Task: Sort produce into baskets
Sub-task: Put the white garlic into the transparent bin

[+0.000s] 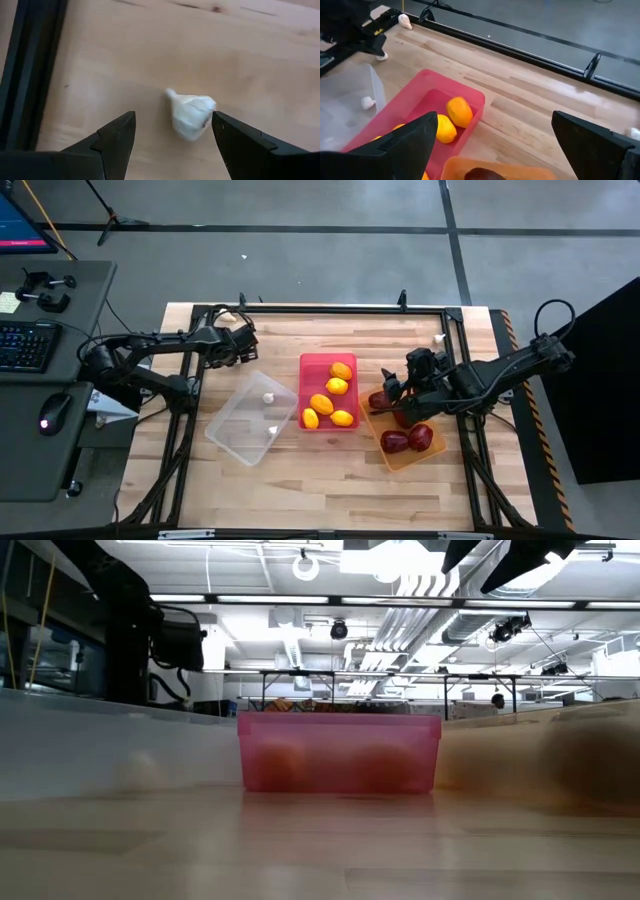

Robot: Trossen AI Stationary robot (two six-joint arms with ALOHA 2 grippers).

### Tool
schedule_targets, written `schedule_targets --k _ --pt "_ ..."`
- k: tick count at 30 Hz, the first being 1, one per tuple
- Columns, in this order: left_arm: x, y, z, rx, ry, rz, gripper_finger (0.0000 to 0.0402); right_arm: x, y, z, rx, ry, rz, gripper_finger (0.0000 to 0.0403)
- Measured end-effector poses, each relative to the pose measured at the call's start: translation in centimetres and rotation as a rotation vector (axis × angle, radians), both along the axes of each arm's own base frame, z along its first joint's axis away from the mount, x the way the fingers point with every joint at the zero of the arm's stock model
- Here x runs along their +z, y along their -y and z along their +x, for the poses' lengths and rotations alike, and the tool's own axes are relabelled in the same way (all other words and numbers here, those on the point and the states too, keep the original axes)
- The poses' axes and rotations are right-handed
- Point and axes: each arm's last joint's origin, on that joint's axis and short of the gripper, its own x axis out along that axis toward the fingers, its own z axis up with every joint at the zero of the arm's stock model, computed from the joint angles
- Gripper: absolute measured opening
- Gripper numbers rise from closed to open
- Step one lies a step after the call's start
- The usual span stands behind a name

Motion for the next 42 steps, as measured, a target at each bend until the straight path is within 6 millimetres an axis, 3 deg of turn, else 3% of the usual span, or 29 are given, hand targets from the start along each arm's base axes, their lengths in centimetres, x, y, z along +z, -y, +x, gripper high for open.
schedule_targets --k 8,16,20,24,29,32,36,42 --pt "-0.7 -0.7 0.1 0.018 0.090 0.046 0.0250 0.0 0.0 0.1 -0.001 0.015 0.011 0.0381" --pt "-1.6 -0.2 -0.5 -0.036 0.058 0.014 0.0233 0.1 -0.2 0.4 0.003 0.049 0.038 0.0381" --pt "-1.7 -0.2 -0.6 -0.075 0.038 0.011 0.0184 0.2 -0.2 0.5 0.003 0.063 0.043 0.0381" --pt "-1.3 -0.4 -0.2 -0.175 0.056 0.034 0.0106 0.2 -0.2 0.5 0.003 0.066 0.043 0.0381" --pt "2.2 -0.2 1.1 -0.427 0.130 0.124 0.0032 0.2 -0.3 0.6 0.003 0.071 0.046 0.0381" --pt "5.1 1.3 1.7 -0.591 0.253 0.188 0.0027 0.2 -0.3 0.6 0.003 0.078 0.048 0.0381" --pt "8.1 5.4 1.5 -0.773 0.441 0.236 0.0055 0.3 -0.3 0.7 0.005 0.084 0.051 0.0381" --pt "8.1 11.8 0.4 -0.962 0.523 0.094 0.0082 0.2 -0.3 0.7 0.005 0.080 0.049 0.0381"
